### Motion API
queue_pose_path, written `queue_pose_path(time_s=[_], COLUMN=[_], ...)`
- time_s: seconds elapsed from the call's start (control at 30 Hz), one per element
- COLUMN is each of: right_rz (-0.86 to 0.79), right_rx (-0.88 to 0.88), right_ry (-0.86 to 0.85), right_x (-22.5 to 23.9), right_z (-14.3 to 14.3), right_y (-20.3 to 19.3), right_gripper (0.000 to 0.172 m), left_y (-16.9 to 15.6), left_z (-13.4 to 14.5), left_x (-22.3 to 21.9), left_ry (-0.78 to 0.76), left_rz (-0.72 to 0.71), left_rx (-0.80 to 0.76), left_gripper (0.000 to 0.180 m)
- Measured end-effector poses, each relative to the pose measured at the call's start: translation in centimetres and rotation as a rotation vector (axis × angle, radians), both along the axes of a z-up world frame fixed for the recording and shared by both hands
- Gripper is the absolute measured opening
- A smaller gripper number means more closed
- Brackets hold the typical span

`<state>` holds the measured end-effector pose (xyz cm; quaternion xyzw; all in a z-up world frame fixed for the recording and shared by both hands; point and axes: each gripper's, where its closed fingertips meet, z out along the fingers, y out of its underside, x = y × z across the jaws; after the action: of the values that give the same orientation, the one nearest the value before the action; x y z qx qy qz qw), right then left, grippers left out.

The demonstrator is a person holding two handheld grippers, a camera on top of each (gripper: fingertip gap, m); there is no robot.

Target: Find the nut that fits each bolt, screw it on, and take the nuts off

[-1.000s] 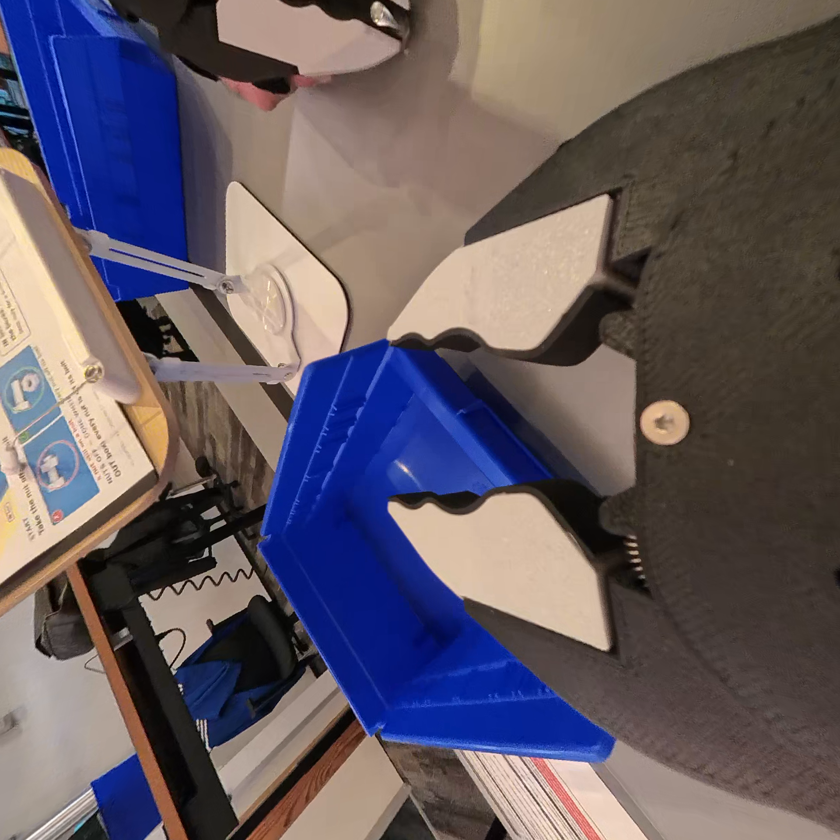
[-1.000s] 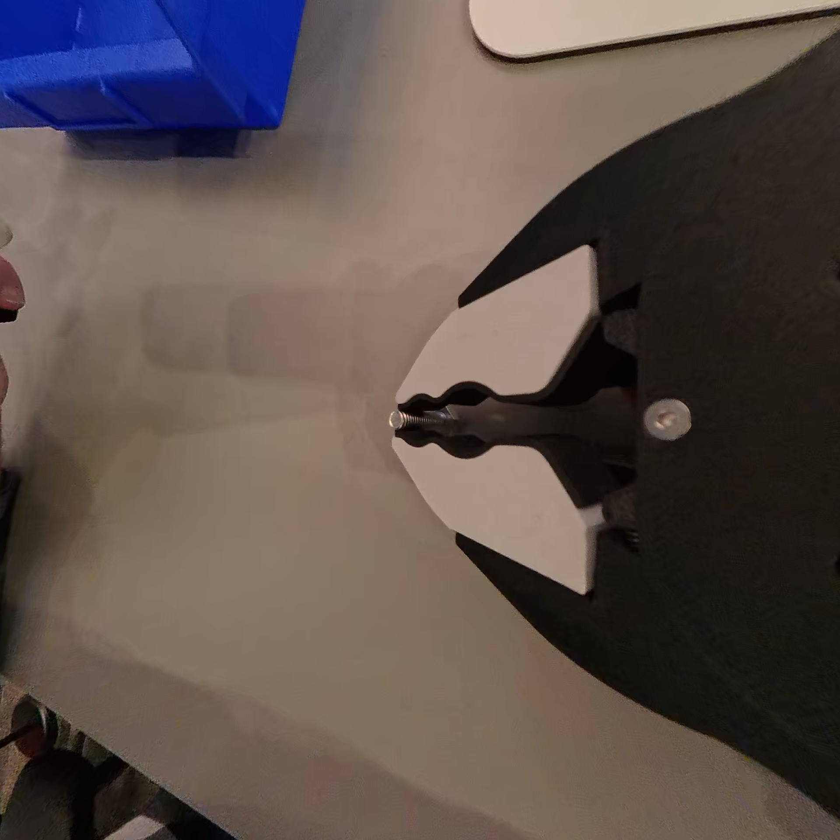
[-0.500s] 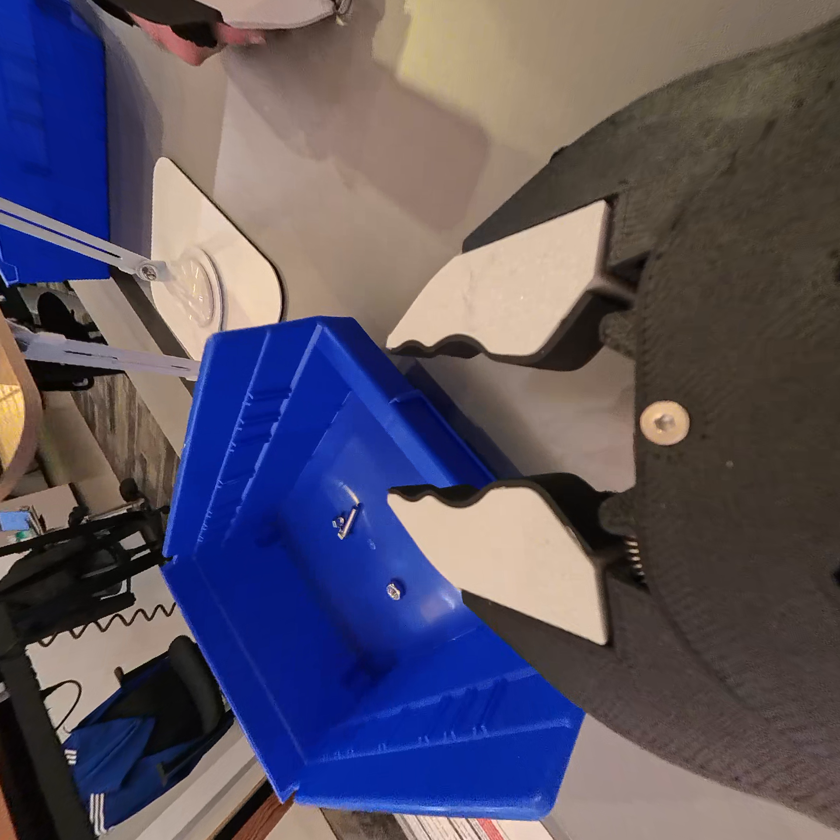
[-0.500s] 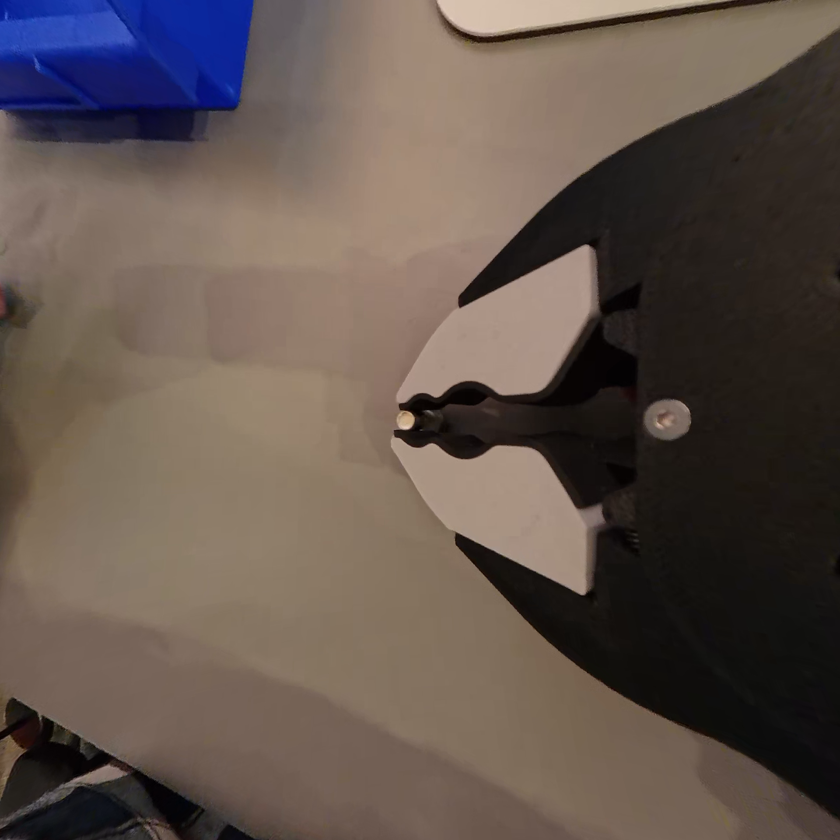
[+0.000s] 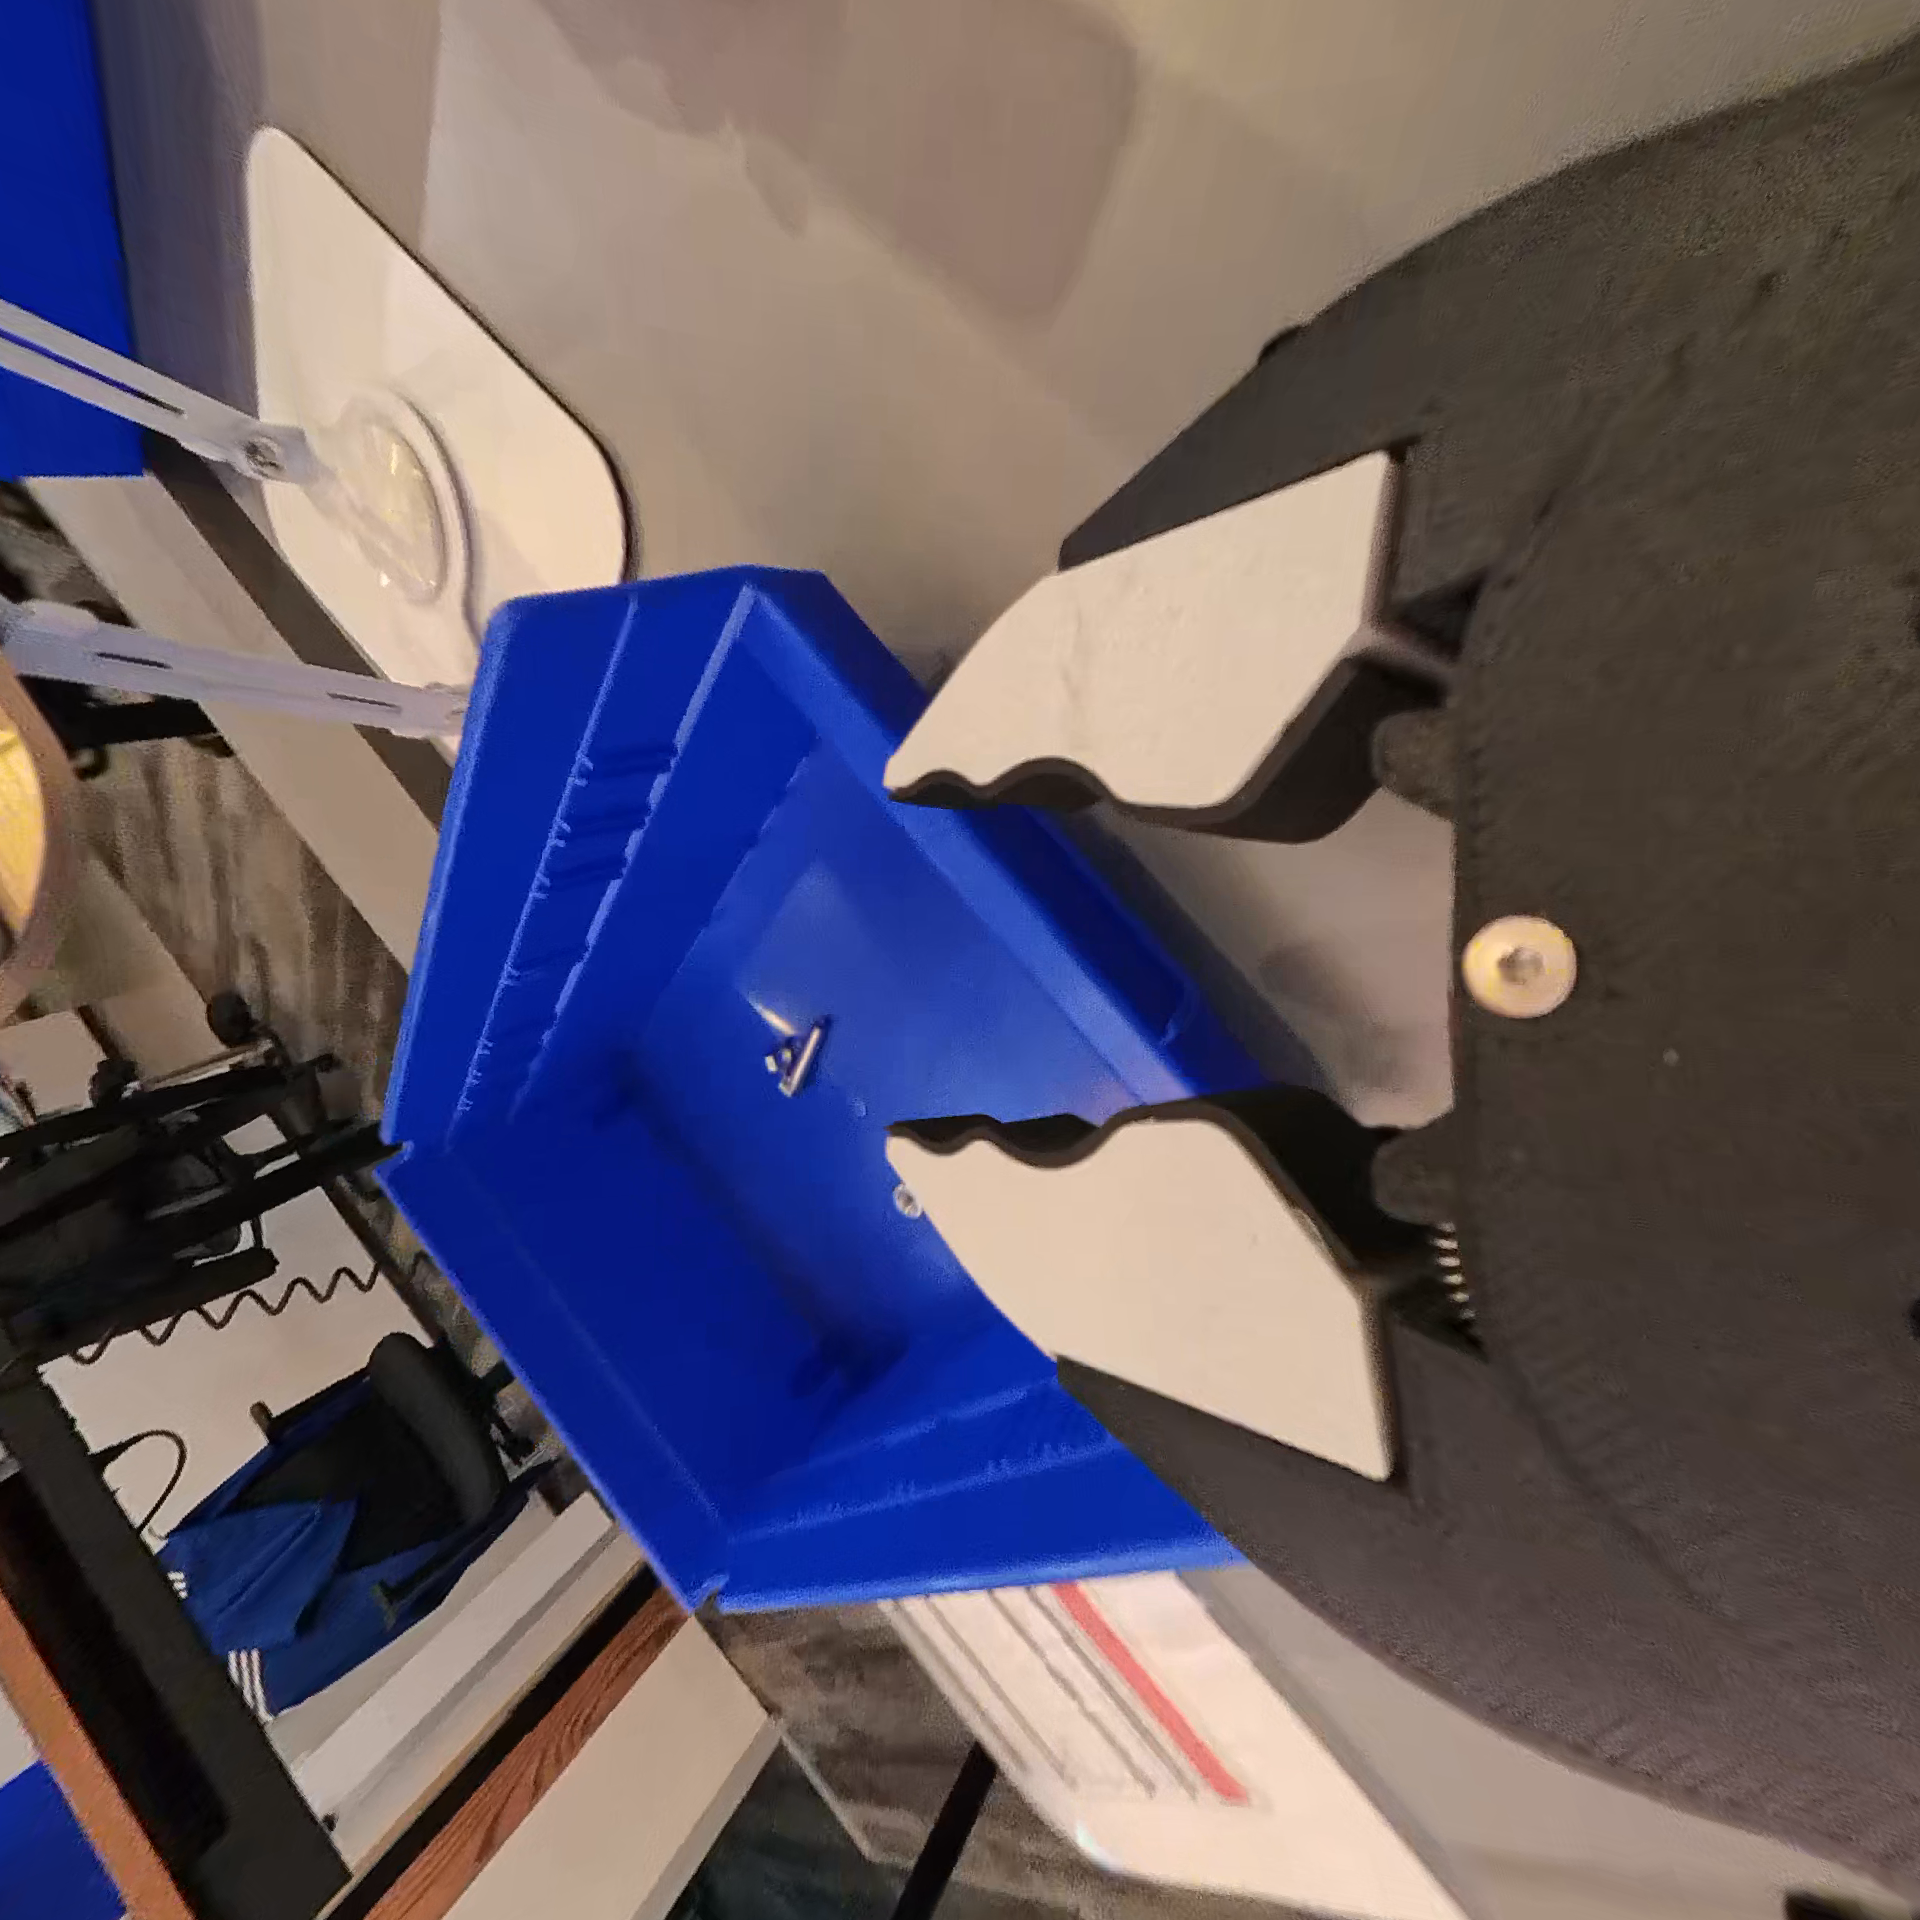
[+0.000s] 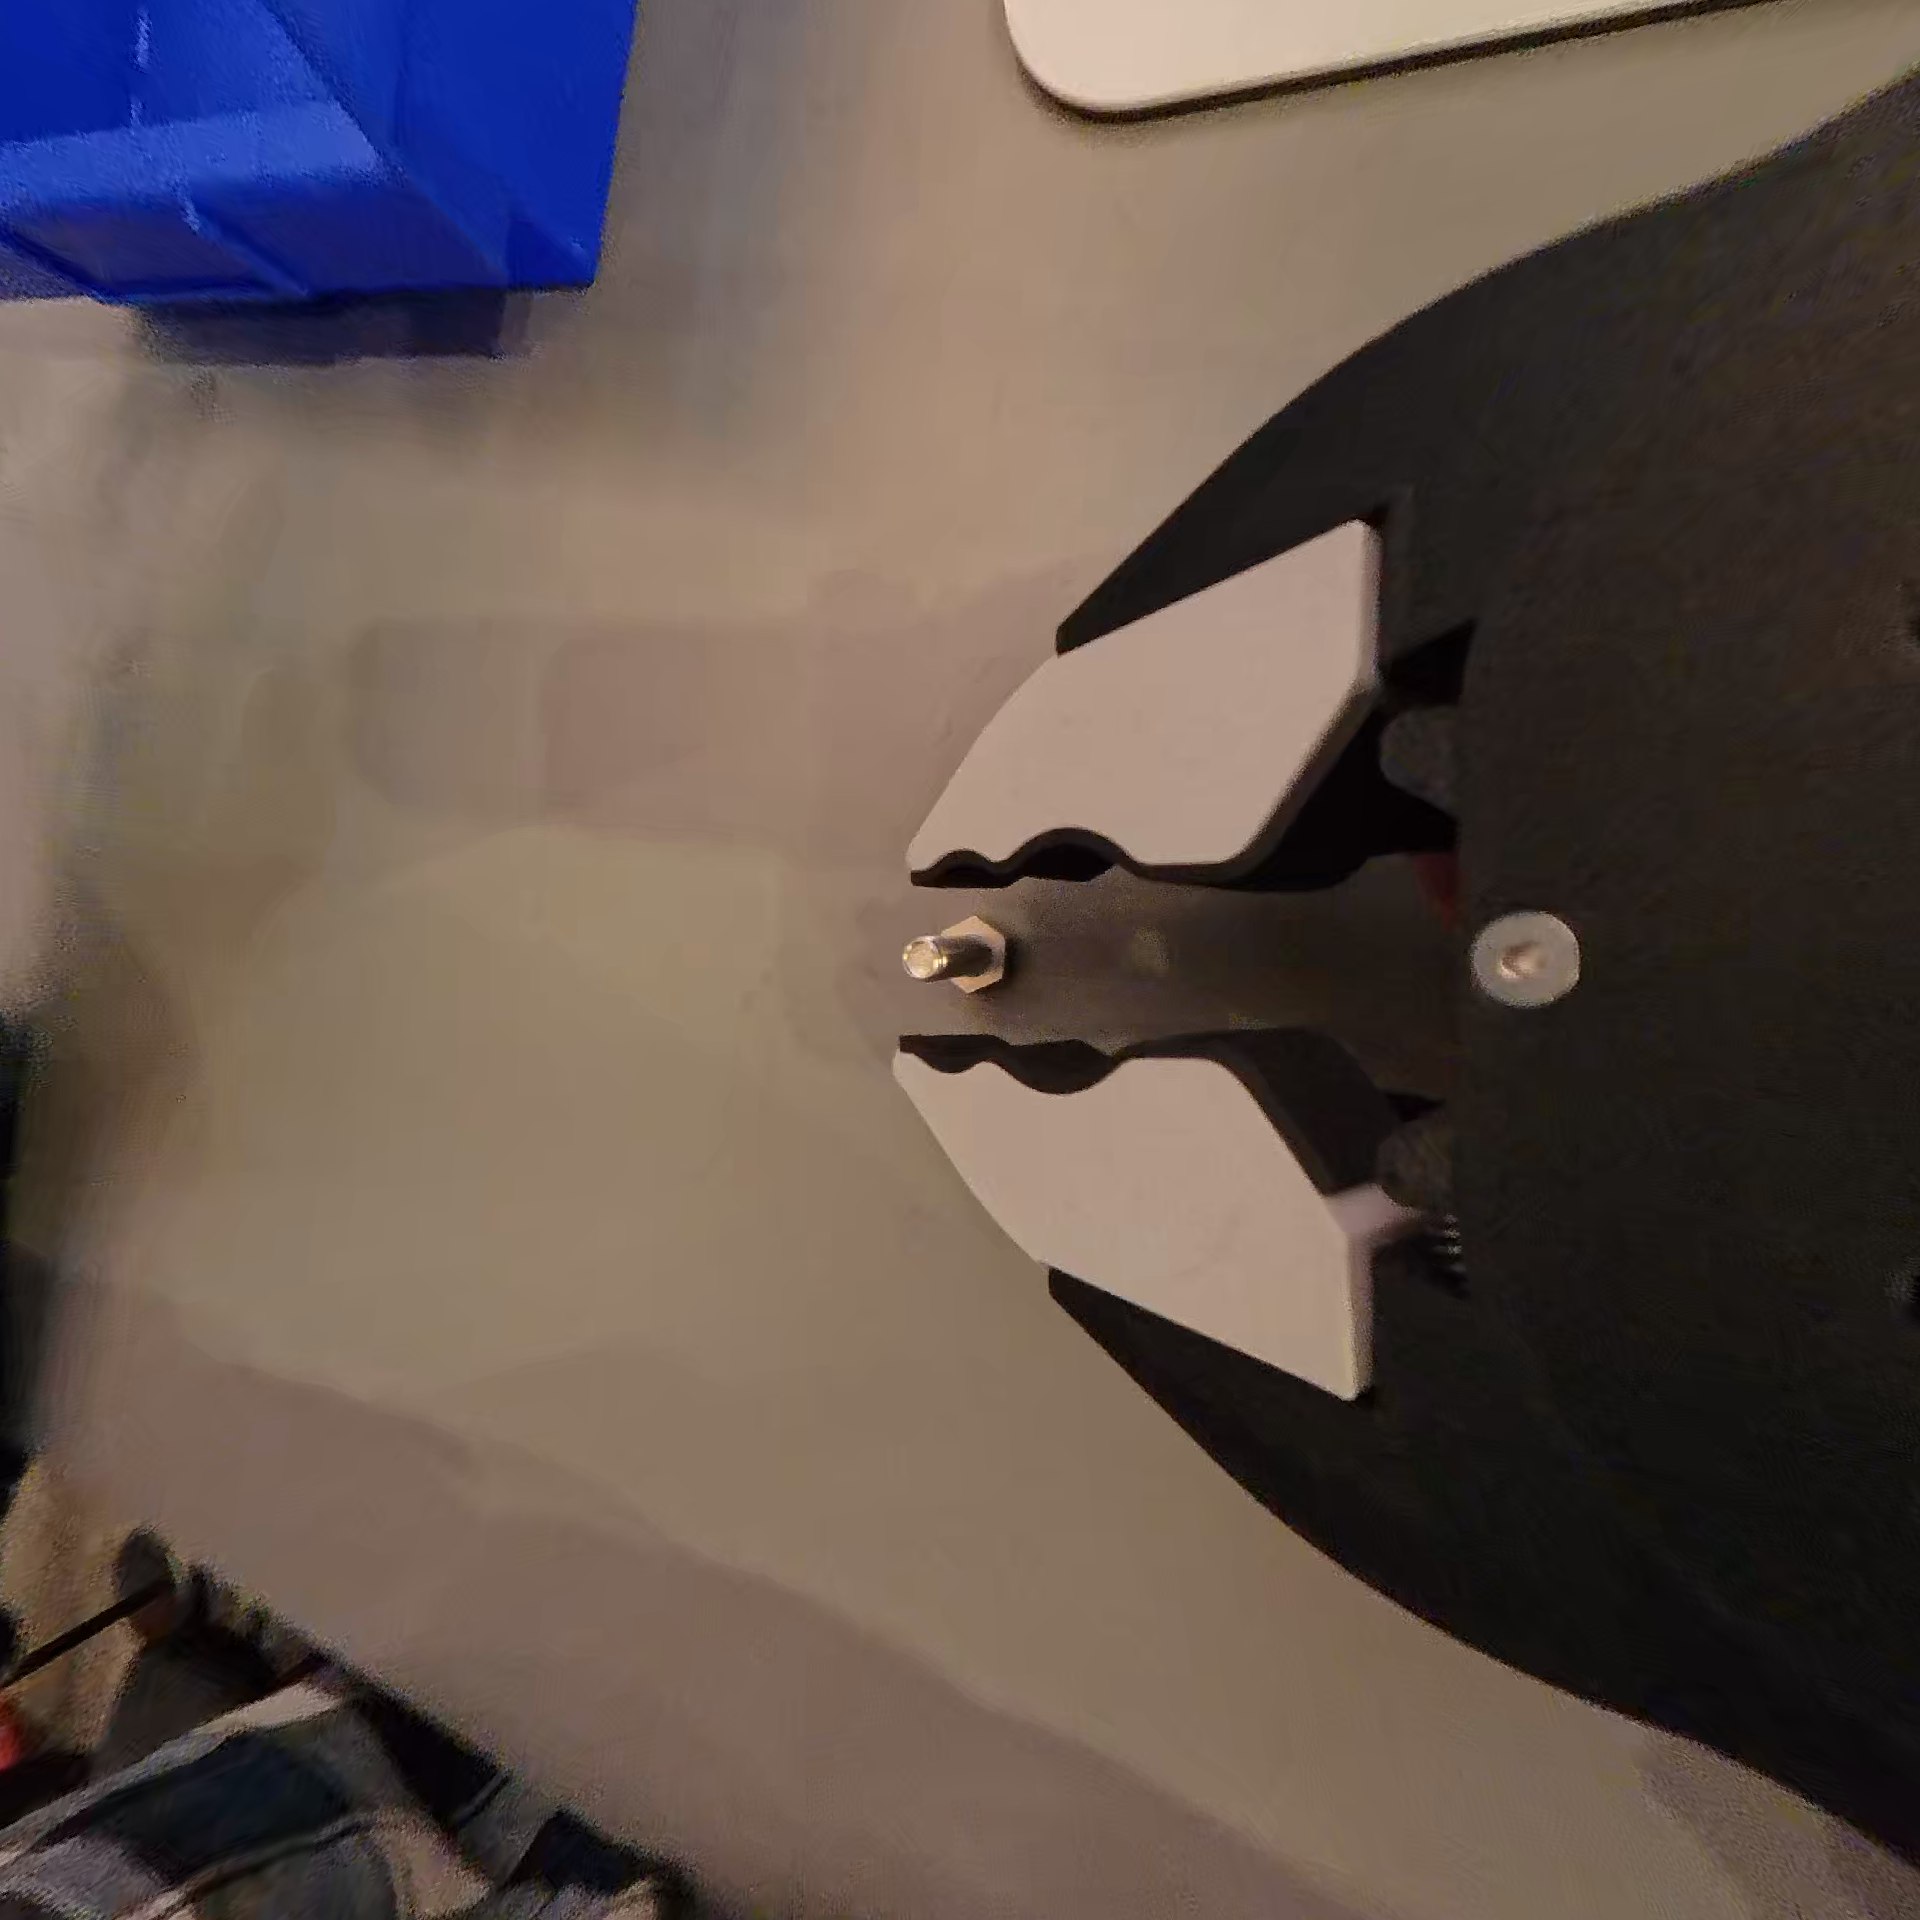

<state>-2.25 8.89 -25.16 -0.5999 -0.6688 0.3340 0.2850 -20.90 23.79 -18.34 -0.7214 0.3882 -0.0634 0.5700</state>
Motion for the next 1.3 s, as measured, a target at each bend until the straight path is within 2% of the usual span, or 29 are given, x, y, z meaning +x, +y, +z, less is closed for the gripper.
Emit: queue_pose_path(time_s=[0.23, 0.4, 0.5, 0.6, 0.73, 0.87, 1.03, 1.1, 1.17, 1.3], right_rz=[-0.075, -0.113, -0.112, -0.099, -0.092, -0.089, -0.086, -0.084, -0.083, -0.083], right_rx=[-0.060, -0.085, -0.083, -0.062, -0.045, -0.042, -0.043, -0.044, -0.045, -0.042], right_ry=[0.183, 0.283, 0.302, 0.289, 0.272, 0.265, 0.263, 0.266, 0.267, 0.266], right_x=[1.4, 2.2, 2.3, 2.3, 2.2, 2.2, 2.2, 2.2, 2.2, 2.3], right_z=[2.8, 4.3, 4.6, 4.4, 4.1, 4.0, 4.0, 4.0, 4.1, 4.0], right_y=[2.5, 3.7, 3.6, 3.4, 3.2, 3.1, 3.1, 3.0, 3.0, 3.0], right_gripper=[0.024, 0.021, 0.018, 0.018, 0.017, 0.017, 0.017, 0.017, 0.017, 0.017], left_y=[2.9, 5.4, 6.9, 8.3, 7.7, 7.2, 8.1, 7.6, 7.0, 7.1], left_z=[3.0, 2.6, 2.0, 2.6, 1.5, 0.6, 0.3, -0.3, -1.5, -3.7], left_x=[0.4, 0.3, -0.1, -0.5, -0.5, -0.7, -0.5, 0.3, 0.6, -0.2], left_ry=[0.092, 0.217, 0.308, 0.340, 0.352, 0.363, 0.417, 0.427, 0.470, 0.605], left_rz=[-0.023, -0.010, -0.005, -0.001, -0.058, -0.063, -0.063, -0.109, -0.122, -0.059], left_rx=[-0.008, -0.096, -0.155, -0.155, -0.263, -0.265, -0.271, -0.323, -0.368, -0.351], left_gripper=[0.055, 0.051, 0.052, 0.053, 0.049, 0.043, 0.049, 0.047, 0.044, 0.042])
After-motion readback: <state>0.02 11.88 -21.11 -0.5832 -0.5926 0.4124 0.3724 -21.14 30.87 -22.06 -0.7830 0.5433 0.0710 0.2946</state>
